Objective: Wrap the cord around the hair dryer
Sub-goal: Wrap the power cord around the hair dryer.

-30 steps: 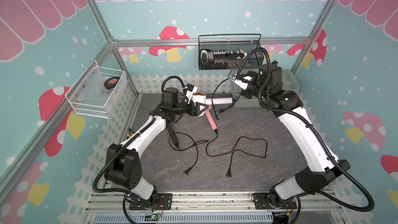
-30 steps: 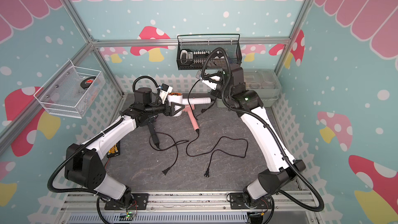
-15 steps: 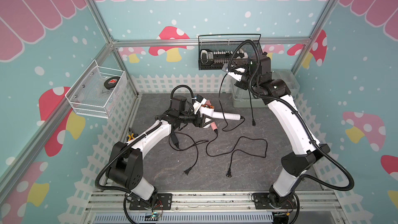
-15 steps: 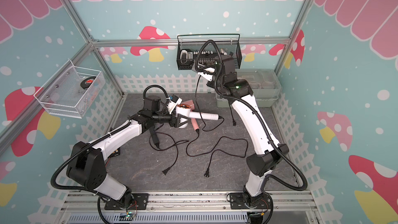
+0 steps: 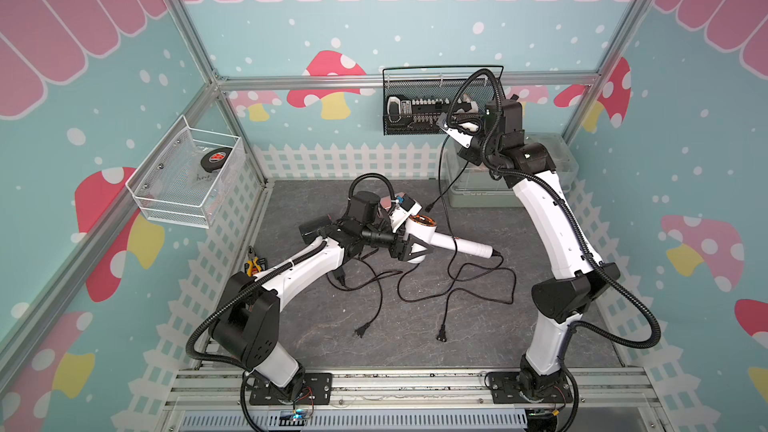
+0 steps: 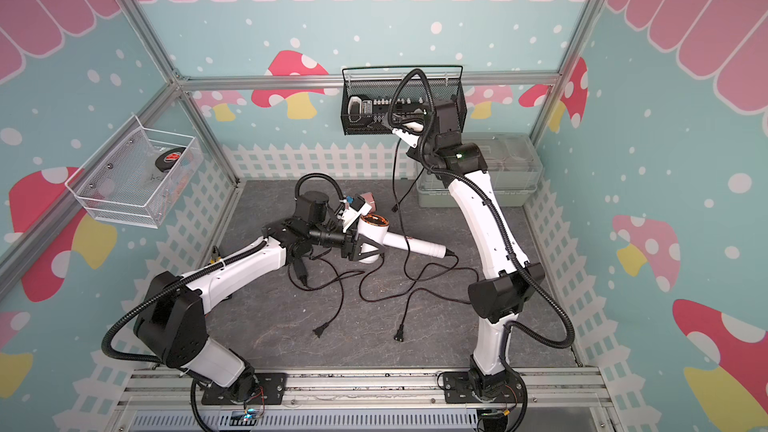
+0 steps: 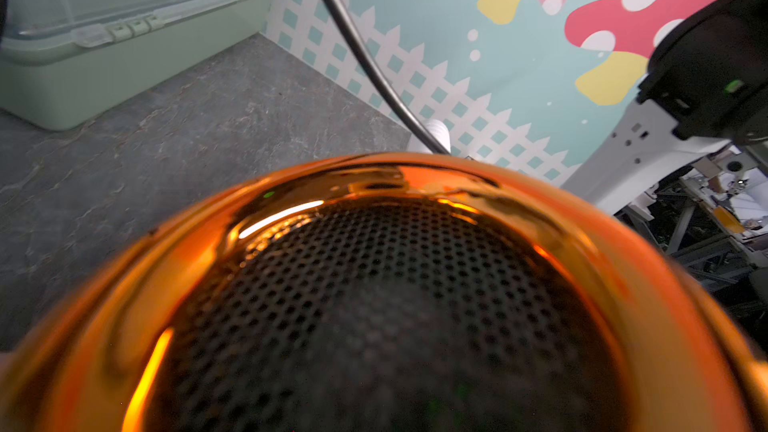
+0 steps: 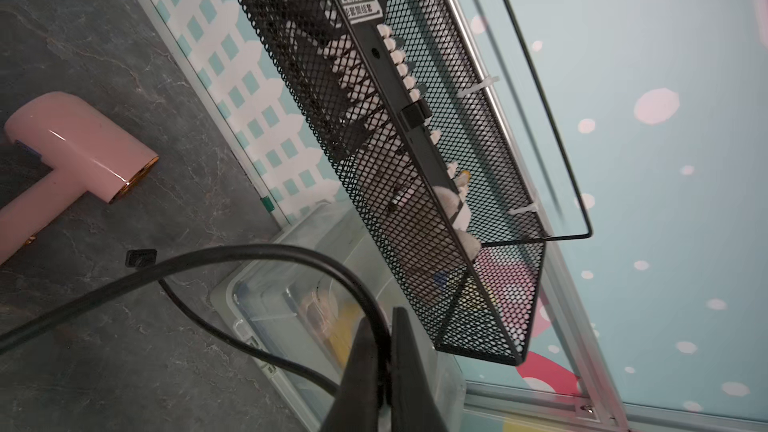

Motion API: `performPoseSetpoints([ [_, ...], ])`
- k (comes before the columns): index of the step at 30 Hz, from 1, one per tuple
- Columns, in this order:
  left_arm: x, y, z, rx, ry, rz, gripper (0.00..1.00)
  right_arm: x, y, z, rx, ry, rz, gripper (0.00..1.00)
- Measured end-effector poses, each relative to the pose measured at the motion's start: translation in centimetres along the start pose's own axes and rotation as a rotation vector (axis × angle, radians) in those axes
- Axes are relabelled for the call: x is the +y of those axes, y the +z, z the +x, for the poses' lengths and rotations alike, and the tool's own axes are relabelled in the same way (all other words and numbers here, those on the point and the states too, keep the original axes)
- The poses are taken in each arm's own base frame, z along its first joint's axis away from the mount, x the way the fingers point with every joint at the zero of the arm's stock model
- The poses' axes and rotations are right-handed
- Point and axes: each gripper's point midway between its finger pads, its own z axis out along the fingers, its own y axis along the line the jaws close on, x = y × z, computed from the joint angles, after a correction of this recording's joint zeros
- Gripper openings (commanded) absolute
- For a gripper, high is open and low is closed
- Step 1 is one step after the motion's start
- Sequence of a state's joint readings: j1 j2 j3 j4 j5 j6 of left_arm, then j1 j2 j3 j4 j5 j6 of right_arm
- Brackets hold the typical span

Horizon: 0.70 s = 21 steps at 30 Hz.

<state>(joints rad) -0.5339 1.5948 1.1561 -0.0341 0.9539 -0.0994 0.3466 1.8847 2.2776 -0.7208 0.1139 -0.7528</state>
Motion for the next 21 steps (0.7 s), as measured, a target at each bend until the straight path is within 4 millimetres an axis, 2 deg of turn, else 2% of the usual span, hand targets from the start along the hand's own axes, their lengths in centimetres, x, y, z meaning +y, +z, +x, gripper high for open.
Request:
performPoseSetpoints([
  [3,-0.4,-0.3,-1.1,-0.06,-0.012,0.033,0.0,1.6,1.3,1.9,0.01,0.066,-0.077,0.0],
  [6,-0.9,-1.0,-3.2,-0.146,-0.017,0.069,0.0,3.8,2.8,4.0,0.023,0.146,-0.168,0.0],
  [9,-1.5,-2.7,-6.1,-0.255,-0.013,0.109,0.0,6.3,4.1,6.5,0.045,0.237,-0.261,0.0],
  [13,-2.5,-5.8,-10.0,-0.401,0.025,0.167,0.0,9.0,5.3,9.6,0.058,0.382,-0.368,0.0],
  [17,-2.5,-8.0,-11.5,-0.477,0.042,0.2,0.0,9.9,5.2,11.2,0.033,0.515,-0.422,0.0],
  [21,-1.9,-8.9,-11.8,-0.504,0.031,0.202,0.0,10.9,4.7,11.4,-0.005,0.6,-0.458,0.0],
])
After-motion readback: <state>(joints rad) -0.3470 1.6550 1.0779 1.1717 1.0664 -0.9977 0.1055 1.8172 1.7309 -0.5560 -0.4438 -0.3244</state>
